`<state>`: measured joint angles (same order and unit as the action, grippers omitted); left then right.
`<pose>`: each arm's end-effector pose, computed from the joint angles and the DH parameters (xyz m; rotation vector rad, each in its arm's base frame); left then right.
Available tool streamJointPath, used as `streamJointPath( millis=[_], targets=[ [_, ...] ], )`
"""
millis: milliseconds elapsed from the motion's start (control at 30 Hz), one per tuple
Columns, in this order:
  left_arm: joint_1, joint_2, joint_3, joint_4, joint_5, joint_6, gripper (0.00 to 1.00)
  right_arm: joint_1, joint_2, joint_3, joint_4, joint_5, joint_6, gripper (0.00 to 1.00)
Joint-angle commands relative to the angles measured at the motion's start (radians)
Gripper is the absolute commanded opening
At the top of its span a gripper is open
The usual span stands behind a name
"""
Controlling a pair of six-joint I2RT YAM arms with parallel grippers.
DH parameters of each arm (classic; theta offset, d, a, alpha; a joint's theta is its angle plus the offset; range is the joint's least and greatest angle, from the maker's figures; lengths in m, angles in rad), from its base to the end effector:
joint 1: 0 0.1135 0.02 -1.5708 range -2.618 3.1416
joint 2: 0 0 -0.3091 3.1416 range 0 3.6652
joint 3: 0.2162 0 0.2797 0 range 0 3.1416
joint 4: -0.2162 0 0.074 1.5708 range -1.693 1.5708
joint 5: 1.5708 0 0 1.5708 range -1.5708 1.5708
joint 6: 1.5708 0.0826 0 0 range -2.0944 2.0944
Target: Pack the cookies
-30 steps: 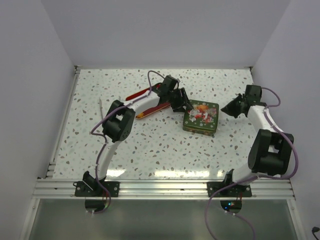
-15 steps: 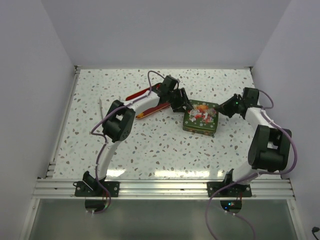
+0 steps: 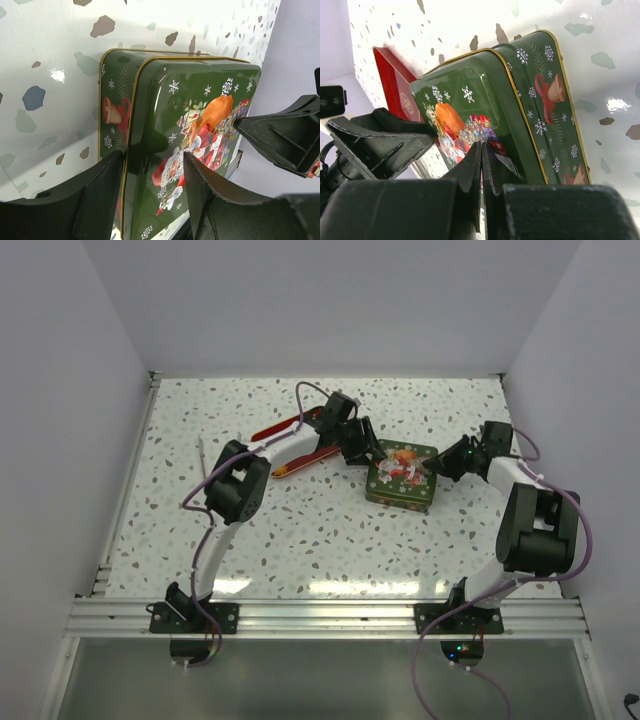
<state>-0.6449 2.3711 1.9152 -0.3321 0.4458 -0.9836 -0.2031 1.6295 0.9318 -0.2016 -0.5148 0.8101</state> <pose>0.4727 -0.4001 0.1571 -0.2026 2.6583 -1.2097 0.3773 -0.0362 0.1783 1.0159 2.3058 0.8920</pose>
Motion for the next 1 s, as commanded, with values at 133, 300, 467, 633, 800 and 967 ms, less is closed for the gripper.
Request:
streamJointPath(
  millis=[133,300,467,633,800,967],
  targets=[
    [0.007,-0.073,-0.015,-0.007,0.007,0.029,0.58,0.001,0.01,-0.014,-0.146,0.165,-0.063,0.0],
    [0.017,-0.085,-0.021,-0.012,0.002,0.039,0.59,-0.001,-0.013,0.008,-0.157,0.154,-0.062,0.0],
    [0.022,-0.092,-0.027,-0.015,-0.001,0.042,0.59,-0.001,-0.059,0.097,-0.216,0.144,-0.057,0.01],
    [0.03,-0.099,-0.03,-0.015,-0.002,0.043,0.59,-0.001,-0.102,0.17,-0.28,0.142,-0.045,0.06],
    [0.045,-0.122,-0.044,-0.016,-0.004,0.048,0.59,-0.001,-0.138,0.232,-0.315,0.125,-0.031,0.1],
    [0.057,-0.138,-0.054,-0.015,-0.004,0.054,0.59,0.001,-0.171,0.246,-0.318,0.111,-0.012,0.14]
  ],
)
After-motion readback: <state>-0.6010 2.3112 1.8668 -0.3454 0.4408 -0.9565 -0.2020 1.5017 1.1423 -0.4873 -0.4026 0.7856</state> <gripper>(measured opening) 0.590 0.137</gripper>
